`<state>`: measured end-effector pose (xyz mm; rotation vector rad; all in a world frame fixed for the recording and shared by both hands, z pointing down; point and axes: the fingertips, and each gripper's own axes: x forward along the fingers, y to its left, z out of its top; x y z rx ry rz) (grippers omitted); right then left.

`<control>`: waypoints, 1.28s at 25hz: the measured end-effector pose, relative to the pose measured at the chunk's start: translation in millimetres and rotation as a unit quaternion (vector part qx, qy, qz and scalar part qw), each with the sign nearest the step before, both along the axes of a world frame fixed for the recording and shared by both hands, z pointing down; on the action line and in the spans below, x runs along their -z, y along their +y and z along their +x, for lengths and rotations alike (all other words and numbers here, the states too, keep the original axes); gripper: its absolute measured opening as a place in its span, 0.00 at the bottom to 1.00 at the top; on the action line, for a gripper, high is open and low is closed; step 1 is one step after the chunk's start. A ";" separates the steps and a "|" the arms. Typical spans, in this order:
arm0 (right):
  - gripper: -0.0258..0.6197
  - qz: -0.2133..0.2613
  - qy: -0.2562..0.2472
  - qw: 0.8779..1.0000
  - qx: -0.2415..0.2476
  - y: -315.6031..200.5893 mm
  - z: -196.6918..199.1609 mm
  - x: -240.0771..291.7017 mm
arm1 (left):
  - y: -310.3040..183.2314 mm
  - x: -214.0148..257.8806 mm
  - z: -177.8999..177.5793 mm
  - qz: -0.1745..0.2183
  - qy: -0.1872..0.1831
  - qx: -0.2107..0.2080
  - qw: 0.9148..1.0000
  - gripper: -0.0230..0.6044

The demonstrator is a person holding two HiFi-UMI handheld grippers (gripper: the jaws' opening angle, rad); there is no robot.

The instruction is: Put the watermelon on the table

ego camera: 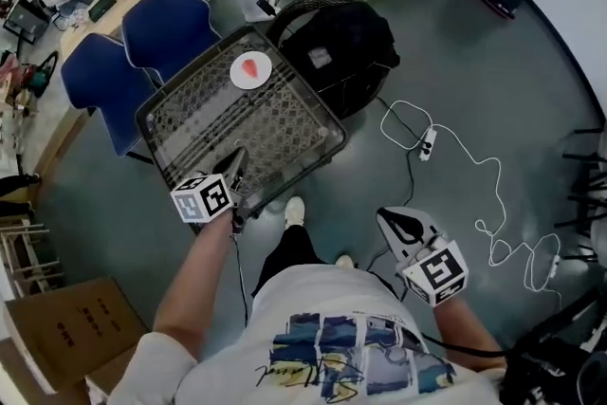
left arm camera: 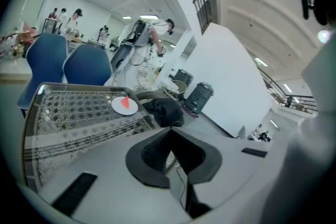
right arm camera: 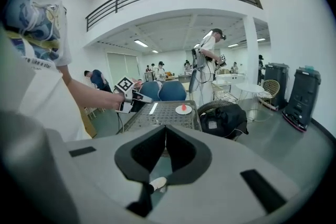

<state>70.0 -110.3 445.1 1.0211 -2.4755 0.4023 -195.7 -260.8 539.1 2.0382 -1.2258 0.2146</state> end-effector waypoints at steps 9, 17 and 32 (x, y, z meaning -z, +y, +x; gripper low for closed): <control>0.06 0.015 -0.016 0.993 0.112 74.1 3.5 2.2 | 202.7 97.4 95.7 0.097 -0.016 -0.122 0.988 0.05; 0.06 0.037 -0.016 0.985 0.168 129.8 -17.0 16.7 | 307.9 137.4 139.2 0.123 -0.011 -0.154 0.980 0.05; 0.06 0.066 -0.010 0.971 0.228 217.7 -135.9 55.7 | 396.2 174.6 63.2 0.166 -0.015 -0.150 0.974 0.05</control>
